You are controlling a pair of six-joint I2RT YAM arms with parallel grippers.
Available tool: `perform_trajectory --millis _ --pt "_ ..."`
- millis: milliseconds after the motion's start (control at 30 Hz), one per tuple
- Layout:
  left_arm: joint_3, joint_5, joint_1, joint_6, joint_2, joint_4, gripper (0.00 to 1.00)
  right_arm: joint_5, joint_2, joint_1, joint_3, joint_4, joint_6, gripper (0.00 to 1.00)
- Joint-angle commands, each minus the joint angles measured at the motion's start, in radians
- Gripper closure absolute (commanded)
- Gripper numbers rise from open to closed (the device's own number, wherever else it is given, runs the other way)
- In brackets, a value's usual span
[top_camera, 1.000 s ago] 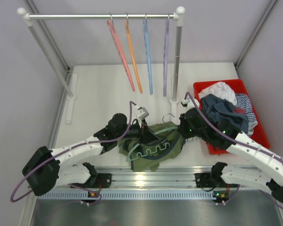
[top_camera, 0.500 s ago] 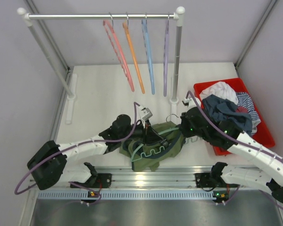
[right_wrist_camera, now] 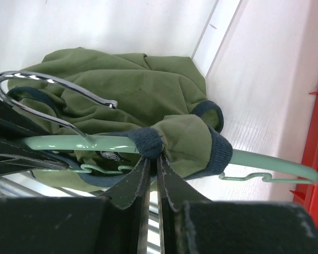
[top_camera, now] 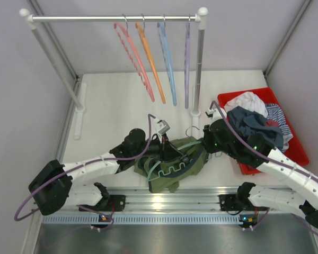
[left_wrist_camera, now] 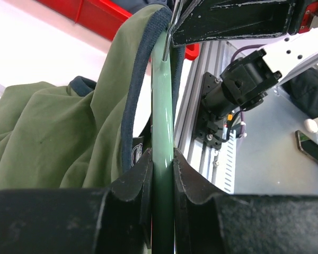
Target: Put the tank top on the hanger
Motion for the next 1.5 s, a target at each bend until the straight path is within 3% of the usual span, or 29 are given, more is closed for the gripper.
perform_trajectory --millis 0,200,433,733,1167,1267,1433,1467 --pt "0.015 0.052 -0.005 -0.038 0.018 0.226 1.00 0.031 -0.006 -0.005 0.061 0.012 -0.024 0.92" --pt "0.002 0.038 -0.005 -0.043 0.014 0.248 1.00 0.034 -0.003 -0.005 0.081 0.007 -0.029 0.89" --pt "0.028 0.029 -0.005 -0.059 0.050 0.283 1.00 0.046 -0.021 -0.003 0.064 0.033 -0.036 0.70" --pt "0.068 0.023 -0.028 -0.079 0.141 0.306 1.00 0.074 -0.096 0.056 -0.019 0.162 -0.099 0.66" --pt "0.133 0.016 -0.065 -0.059 0.184 0.269 1.00 0.186 -0.032 0.124 -0.076 0.274 -0.117 0.64" --pt "0.136 0.007 -0.068 -0.055 0.181 0.262 1.00 0.204 -0.004 0.138 -0.077 0.275 -0.116 0.67" --pt "0.142 -0.013 -0.068 -0.053 0.162 0.236 1.00 0.244 -0.001 0.158 -0.102 0.285 -0.105 0.88" --pt "0.140 -0.019 -0.068 -0.055 0.162 0.226 0.94 0.245 -0.006 0.162 -0.106 0.285 -0.104 0.92"
